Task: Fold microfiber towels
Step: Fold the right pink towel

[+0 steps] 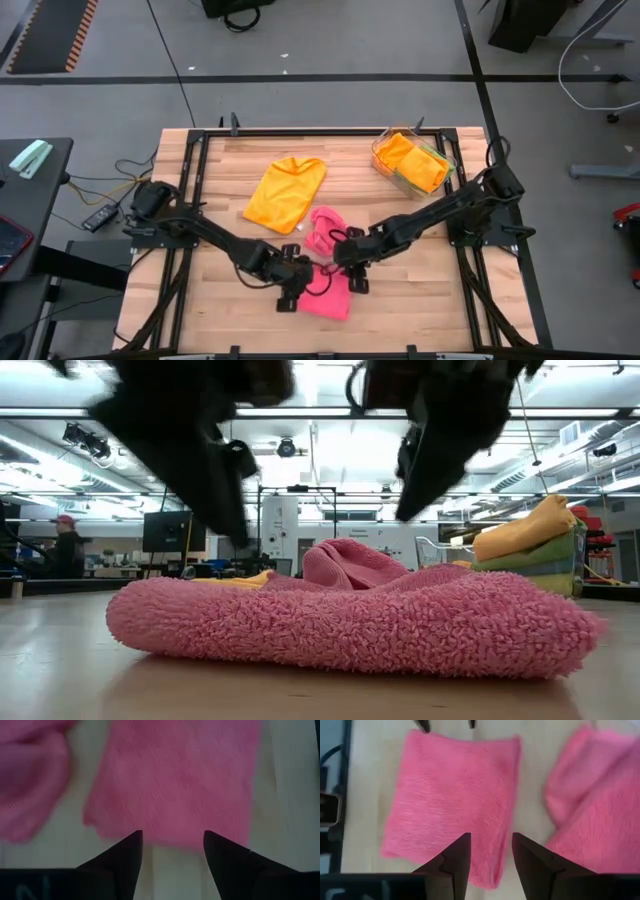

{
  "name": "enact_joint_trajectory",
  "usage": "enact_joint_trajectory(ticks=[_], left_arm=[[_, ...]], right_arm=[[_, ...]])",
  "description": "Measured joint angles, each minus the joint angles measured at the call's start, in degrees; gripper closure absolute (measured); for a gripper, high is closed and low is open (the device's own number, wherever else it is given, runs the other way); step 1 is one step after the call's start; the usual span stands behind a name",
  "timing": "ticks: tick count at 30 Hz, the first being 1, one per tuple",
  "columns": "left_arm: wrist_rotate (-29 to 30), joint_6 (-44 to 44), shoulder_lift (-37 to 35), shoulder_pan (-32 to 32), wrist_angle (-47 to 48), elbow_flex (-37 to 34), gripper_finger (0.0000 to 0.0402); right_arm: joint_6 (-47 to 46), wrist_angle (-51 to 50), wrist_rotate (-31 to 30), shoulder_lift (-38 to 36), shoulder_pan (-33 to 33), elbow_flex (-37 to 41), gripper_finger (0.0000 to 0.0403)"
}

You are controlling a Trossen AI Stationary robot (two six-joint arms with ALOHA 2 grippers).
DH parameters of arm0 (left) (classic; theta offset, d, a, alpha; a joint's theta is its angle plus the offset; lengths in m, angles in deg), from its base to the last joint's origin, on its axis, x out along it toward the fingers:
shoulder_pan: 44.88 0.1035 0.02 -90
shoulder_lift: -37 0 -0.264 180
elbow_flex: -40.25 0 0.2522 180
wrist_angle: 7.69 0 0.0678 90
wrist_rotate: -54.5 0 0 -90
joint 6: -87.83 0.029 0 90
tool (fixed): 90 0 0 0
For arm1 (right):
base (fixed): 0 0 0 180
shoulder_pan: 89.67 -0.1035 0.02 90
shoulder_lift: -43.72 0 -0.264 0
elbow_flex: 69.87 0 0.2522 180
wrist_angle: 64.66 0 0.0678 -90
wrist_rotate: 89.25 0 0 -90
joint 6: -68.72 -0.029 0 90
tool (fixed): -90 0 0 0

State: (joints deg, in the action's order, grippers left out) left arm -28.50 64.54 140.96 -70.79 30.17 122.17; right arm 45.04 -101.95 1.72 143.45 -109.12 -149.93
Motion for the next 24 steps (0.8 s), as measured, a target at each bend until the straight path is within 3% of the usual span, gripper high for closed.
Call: enact_joint_trajectory(ticks=[6, 10, 15, 19, 24], left_arm=[[-1.02, -0.96, 0.22, -0.15, -3.78, 0.00, 0.0205], [-2.51, 3.28, -0.45, -1.83, -8.10, 0.07, 0.0215], [0.78, 2.59, -0.27, -3.96, -8.48, 0.02, 0.0209], [2.20, -0.44, -0.45, -3.56, -6.98, -0.02, 0.0199], [2.17, -4.40, -0.96, -3.51, -6.70, 0.00, 0.0206]], right_arm=[[-10.44, 4.21, 0.35, -0.36, -1.32, 3.99, 0.0230], [-5.68, 5.95, -2.48, -0.56, -5.77, 2.19, 0.0223], [-8.68, 3.48, -13.54, -0.56, -9.31, 2.13, 0.0223], [-11.04, -1.53, -15.86, -0.56, -8.53, 2.16, 0.0220], [-4.46, 0.60, -19.08, -0.56, -4.69, 3.66, 0.0205]])
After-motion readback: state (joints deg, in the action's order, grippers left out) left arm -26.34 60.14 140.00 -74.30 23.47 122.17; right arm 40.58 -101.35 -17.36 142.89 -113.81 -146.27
